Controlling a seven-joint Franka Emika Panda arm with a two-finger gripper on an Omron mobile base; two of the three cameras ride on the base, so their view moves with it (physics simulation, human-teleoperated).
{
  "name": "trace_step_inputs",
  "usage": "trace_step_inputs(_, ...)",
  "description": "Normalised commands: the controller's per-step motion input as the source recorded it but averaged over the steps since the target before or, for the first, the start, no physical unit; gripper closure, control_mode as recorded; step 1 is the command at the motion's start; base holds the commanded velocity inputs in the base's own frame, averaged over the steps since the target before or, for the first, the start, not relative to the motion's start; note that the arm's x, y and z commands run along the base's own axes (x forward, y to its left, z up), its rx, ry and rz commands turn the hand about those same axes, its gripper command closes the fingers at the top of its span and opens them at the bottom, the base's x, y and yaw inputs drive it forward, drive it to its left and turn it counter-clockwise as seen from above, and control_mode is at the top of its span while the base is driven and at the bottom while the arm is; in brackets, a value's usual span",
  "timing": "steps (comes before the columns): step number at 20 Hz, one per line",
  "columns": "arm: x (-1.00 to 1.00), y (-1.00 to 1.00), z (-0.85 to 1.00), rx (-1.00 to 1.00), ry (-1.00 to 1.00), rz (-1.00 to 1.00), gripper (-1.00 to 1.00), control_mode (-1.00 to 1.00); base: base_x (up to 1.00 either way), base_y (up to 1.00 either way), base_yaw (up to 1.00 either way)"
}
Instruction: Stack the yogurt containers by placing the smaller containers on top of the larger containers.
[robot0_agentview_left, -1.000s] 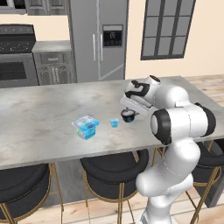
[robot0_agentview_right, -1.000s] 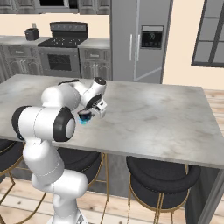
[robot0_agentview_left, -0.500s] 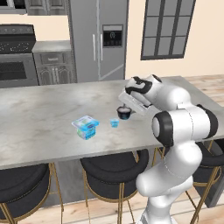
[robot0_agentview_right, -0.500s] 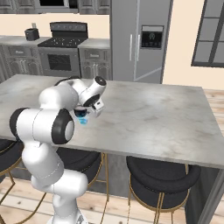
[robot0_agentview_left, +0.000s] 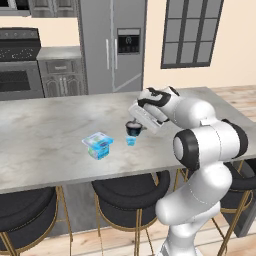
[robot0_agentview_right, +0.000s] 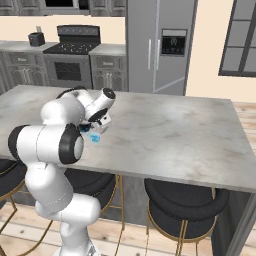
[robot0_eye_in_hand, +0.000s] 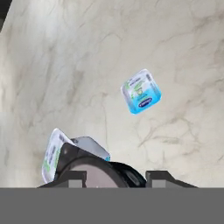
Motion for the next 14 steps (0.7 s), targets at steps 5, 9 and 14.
trace_step_inputs(5,0.00,0.42,0.06,0.06,0.00,0.00,1.00,-1.00,0.00,0.00,0.00)
trace_step_inputs(9,0.00,0.40,0.00,0.05,0.00,0.00,1.00,-1.00,0.00,0.00,0.00)
trace_step_inputs(14,0.00,0.35,0.04,0.04,0.00,0.00,1.00,-1.00,0.00,0.00,0.00)
